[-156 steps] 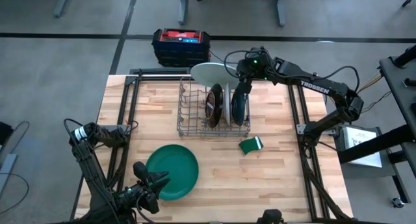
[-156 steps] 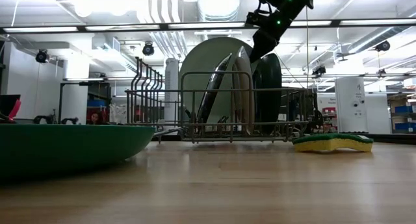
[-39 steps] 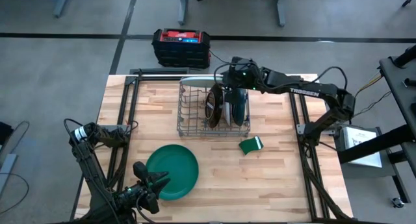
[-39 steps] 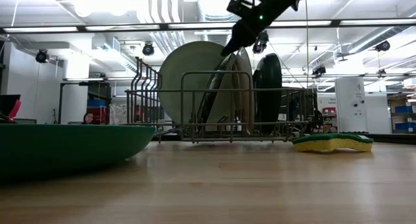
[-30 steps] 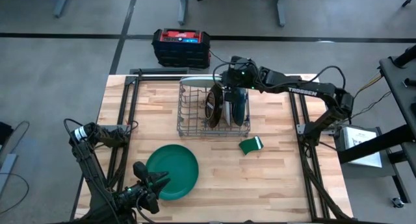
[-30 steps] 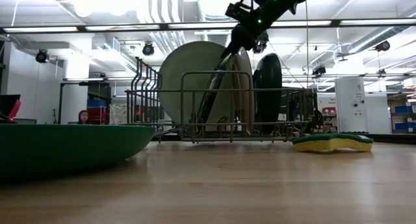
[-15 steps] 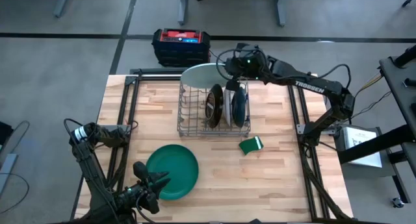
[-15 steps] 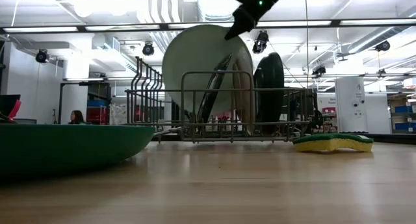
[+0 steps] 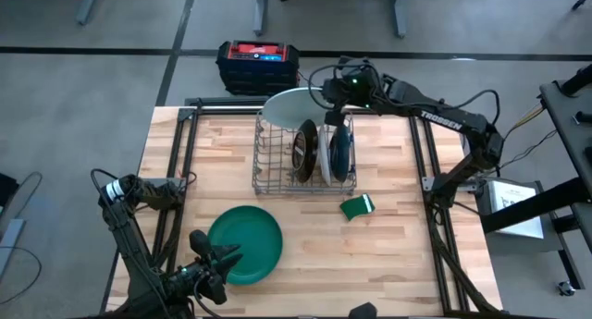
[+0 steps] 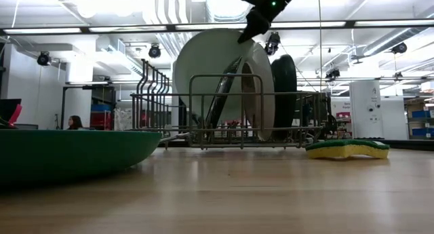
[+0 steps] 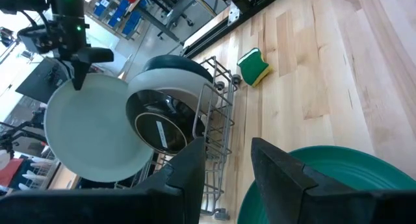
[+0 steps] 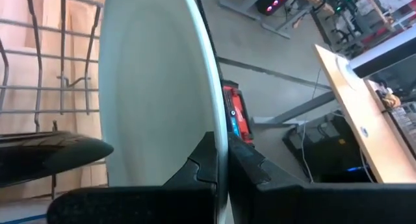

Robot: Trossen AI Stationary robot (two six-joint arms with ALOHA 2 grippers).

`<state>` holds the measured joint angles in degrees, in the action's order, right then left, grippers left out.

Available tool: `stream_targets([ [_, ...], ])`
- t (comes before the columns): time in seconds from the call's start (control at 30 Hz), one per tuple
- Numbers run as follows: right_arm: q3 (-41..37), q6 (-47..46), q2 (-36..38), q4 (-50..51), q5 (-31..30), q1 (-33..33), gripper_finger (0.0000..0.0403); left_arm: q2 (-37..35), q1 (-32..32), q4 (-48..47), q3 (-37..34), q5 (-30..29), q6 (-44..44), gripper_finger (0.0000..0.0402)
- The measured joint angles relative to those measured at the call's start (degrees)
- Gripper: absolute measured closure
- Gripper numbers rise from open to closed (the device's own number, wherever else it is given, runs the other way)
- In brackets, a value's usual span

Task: Sort dishes
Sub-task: Put the white plate into the dish rack

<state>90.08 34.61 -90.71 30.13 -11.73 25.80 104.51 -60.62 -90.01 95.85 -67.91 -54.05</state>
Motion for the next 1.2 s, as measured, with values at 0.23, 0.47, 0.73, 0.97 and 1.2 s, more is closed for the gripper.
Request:
stream_targets([
  [0.23,-0.02,0.26,-3.80,1.37,-0.24,0.22,0.0402,0.00,0.07,-0.01,0.00,0.01,-0.01,0.0286],
  [0.47,0.31,0.01,-6.33,0.18,-0.61,0.23,0.0385,0.00,0.07,0.01,0.00,0.08,-0.01,0.0286],
  [0.73,0.17,0.25,-5.34,1.56,-0.22,0.26,0.0303,-0.02,0.09,-0.01,0.00,1.15,-0.14,0.0286],
  [0.97,0.17,-0.04,-3.10,2.80,-0.46,0.35,0.0241,-0.02,0.09,0.01,0.00,1.15,-0.27,0.0286],
  [1.2,0.17,-1.45,-0.24,4.13,-2.45,0.42,0.0209,-0.02,0.09,-0.01,0.00,1.13,-0.29,0.0286],
])
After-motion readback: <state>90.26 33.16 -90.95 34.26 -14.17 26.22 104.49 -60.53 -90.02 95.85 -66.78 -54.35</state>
